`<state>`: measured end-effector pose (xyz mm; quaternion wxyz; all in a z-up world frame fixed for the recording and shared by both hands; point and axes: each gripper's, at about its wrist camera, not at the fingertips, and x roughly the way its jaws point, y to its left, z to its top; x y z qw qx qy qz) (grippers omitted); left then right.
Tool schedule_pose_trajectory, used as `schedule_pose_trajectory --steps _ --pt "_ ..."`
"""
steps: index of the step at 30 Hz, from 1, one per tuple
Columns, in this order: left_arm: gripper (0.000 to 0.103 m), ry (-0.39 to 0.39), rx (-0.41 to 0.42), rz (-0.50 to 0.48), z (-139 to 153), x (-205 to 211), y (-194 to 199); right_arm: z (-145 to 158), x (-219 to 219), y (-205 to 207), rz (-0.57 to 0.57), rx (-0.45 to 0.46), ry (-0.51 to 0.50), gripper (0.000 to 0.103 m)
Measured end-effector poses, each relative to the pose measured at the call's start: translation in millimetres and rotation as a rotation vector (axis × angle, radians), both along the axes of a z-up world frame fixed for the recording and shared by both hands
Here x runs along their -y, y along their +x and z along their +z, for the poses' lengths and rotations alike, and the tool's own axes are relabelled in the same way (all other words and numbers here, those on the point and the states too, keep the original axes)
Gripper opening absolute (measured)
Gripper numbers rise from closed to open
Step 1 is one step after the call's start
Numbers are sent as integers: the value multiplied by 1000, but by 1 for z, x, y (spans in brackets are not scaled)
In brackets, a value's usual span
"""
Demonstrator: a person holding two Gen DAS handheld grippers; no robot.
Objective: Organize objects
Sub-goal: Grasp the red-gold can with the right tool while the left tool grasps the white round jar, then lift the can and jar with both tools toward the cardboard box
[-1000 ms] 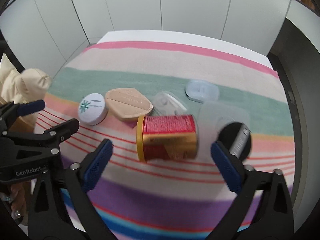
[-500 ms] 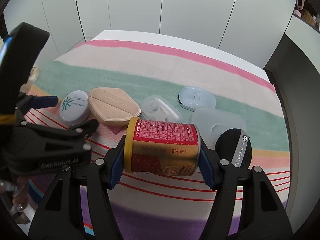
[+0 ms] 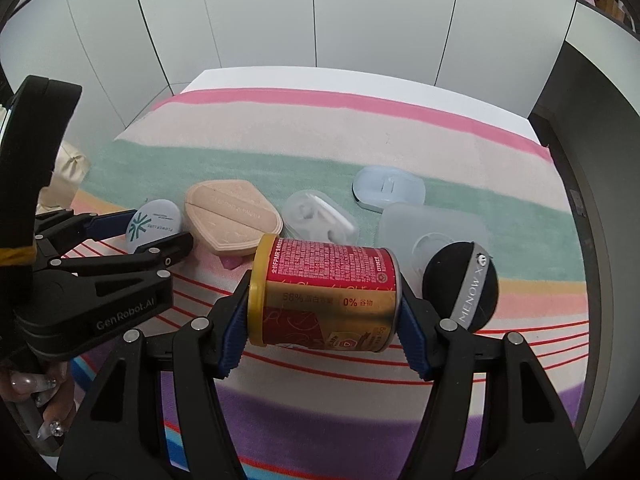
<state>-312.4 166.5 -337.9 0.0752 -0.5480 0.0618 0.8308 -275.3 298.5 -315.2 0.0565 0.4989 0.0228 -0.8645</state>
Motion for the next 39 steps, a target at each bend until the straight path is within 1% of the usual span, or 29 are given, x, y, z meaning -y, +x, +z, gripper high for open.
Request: schedule_pose_trajectory --steps 5,8,14,16,21,24,26,29,32,34,39 --pt "58 -44 -46 -9 25 -3 6 19 -1 4 0 -10 8 66" --pt "58 -50 -54 -13 42 -3 8 35 -2 8 -6 -25 14 66" --pt "58 -17 -86 -12 91 2 17 74 -7 16 -25 -42 32 66" --pt "58 16 -90 -14 109 6 21 91 -7 19 -26 -51 44 66" --pt "58 16 -136 8 153 15 30 144 -8 35 -15 -106 52 66" --pt "58 34 -140 13 178 21 34 175 -3 46 12 -153 86 66" --pt "58 43 -168 12 198 24 38 197 1 55 27 -178 109 66" --pt "58 55 -200 17 223 27 45 224 3 64 33 -202 85 66" --pt "58 78 -215 8 240 28 52 246 2 71 23 -220 62 66" --pt "58 77 -218 0 247 26 56 258 2 76 14 -234 60 66" --pt "58 87 -202 -5 256 24 67 271 3 85 3 -244 47 66"
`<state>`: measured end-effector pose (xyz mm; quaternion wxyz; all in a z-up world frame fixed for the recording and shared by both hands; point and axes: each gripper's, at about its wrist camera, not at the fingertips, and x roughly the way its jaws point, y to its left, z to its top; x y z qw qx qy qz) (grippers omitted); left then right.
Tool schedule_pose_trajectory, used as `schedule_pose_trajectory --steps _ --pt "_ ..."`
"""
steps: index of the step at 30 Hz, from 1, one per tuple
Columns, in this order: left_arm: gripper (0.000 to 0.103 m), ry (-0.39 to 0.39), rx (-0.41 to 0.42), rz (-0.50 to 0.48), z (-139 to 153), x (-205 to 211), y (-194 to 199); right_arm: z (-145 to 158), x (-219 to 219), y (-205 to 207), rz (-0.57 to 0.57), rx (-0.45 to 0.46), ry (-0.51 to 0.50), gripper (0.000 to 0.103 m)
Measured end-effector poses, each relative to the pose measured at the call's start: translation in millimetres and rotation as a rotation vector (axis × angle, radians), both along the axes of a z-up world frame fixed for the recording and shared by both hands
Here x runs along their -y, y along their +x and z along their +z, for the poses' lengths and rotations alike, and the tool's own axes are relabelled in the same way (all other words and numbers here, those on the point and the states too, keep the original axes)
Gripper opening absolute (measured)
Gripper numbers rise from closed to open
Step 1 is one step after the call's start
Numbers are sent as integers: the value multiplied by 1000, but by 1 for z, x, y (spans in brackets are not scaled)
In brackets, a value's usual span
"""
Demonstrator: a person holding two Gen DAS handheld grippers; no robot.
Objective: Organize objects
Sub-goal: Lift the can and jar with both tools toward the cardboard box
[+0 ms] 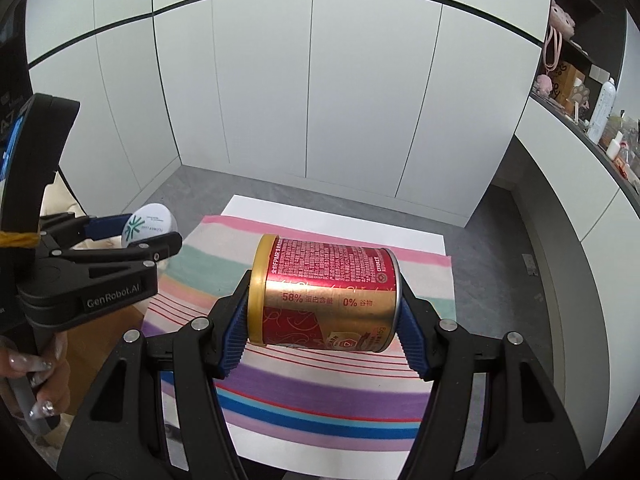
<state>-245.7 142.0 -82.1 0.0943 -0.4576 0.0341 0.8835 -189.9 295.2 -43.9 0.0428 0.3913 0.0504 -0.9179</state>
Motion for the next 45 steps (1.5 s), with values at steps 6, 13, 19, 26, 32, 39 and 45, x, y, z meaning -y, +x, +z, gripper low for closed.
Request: schedule_pose_trajectory --steps 6,13,19,26,32,39,45 --pt "58 -10 -8 0 9 3 11 2 0 8 -4 -3 -5 66" --pt "58 -24 -23 -25 17 1 32 1 3 18 -9 2 -4 64" --pt "58 -30 -5 -30 13 -1 42 -13 7 16 -12 34 -8 64" --pt "58 -44 -17 -9 12 8 61 -19 7 34 -5 35 3 64" --pt "58 -64 11 25 10 23 98 -19 2 67 -11 39 -18 64" --pt "58 -82 0 1 16 35 153 -22 -5 111 -27 67 -70 64" --pt "58 -77 -23 11 22 44 187 -25 -17 146 -43 92 -101 64"
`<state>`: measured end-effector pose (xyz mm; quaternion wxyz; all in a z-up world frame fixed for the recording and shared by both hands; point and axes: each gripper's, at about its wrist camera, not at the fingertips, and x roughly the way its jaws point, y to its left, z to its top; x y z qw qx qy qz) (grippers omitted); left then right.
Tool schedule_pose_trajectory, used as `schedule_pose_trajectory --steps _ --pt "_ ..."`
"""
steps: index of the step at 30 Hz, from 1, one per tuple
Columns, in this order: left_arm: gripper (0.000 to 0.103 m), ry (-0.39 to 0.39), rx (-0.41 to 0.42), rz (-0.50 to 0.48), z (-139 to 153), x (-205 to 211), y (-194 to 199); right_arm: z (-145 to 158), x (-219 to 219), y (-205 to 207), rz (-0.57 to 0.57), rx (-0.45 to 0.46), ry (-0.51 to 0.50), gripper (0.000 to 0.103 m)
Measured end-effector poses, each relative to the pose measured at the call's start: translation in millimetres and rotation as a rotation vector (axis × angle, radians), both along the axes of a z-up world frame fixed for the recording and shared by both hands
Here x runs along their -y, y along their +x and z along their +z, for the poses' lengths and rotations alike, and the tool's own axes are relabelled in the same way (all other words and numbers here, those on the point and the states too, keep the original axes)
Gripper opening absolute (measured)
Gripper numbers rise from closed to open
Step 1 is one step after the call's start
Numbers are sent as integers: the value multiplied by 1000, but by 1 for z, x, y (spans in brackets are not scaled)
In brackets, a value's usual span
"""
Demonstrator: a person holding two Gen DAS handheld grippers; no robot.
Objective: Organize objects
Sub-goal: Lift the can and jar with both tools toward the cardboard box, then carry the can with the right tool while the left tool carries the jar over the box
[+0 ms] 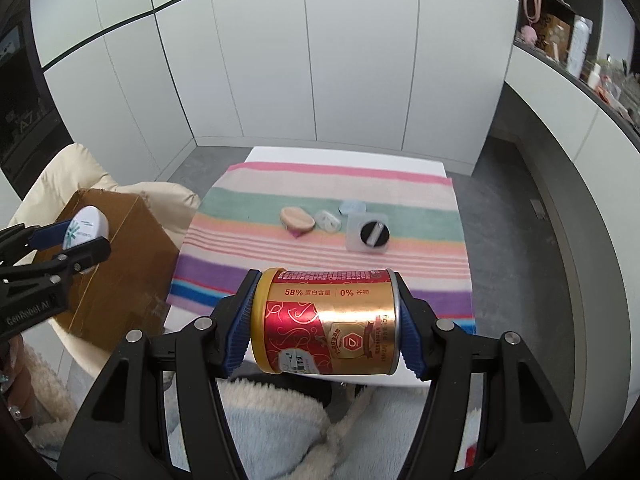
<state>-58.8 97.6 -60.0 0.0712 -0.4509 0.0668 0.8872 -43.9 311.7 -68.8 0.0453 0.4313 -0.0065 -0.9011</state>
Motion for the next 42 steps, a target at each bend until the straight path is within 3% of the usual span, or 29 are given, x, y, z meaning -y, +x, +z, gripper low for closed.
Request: schedule_pose_trajectory --steps 9,20,42 --pt "58 13 27 49 -9 33 23 -4 -4 42 -13 30 7 64" --pt "58 10 49 143 -22 75 24 -10 16 38 24 52 16 64" --pt "58 8 88 407 -34 206 76 -8 177 40 370 33 20 64"
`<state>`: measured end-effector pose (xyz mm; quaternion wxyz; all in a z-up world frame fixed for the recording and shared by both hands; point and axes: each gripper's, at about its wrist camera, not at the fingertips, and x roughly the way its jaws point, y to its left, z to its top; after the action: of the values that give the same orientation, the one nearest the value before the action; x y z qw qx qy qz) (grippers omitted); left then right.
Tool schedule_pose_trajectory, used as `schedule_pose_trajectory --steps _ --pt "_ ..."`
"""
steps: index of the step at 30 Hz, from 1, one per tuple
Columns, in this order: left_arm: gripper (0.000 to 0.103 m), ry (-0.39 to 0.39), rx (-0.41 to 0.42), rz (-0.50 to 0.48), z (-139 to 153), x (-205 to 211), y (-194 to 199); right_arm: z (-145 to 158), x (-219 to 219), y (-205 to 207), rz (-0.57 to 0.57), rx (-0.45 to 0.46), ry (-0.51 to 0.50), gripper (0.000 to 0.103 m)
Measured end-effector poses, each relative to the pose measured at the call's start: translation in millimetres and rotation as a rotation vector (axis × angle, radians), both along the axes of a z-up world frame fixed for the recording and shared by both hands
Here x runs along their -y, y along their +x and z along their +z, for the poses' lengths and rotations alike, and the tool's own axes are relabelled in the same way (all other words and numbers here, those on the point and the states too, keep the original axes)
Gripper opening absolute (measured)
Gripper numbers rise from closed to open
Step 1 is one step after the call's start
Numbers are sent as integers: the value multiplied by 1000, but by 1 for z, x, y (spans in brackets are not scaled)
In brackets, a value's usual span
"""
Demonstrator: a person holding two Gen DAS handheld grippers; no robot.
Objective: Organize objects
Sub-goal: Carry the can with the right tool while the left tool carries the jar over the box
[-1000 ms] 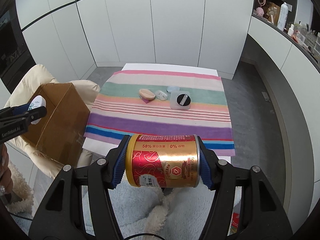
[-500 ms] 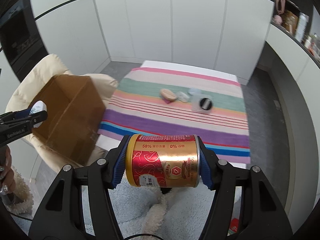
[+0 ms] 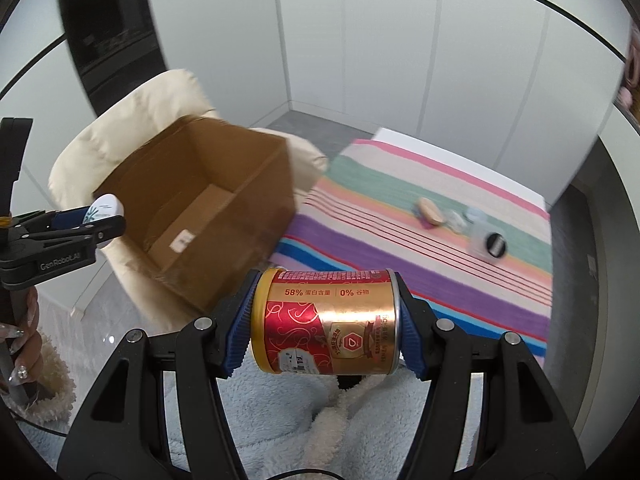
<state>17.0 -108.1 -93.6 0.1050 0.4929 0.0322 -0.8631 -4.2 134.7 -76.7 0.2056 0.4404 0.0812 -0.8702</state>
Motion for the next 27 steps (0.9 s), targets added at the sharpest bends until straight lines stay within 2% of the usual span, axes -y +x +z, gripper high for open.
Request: schedule_pose_trajectory --steps 7,14,27 --pt "58 -13 0 67 -2 31 21 -2 53 12 121 0 -2 64" --pt "58 -21 3 94 -6 46 31 -7 93 21 213 6 6 64" --pt "58 -45 -20 138 -8 73 -5 -20 145 -5 272 3 29 64"
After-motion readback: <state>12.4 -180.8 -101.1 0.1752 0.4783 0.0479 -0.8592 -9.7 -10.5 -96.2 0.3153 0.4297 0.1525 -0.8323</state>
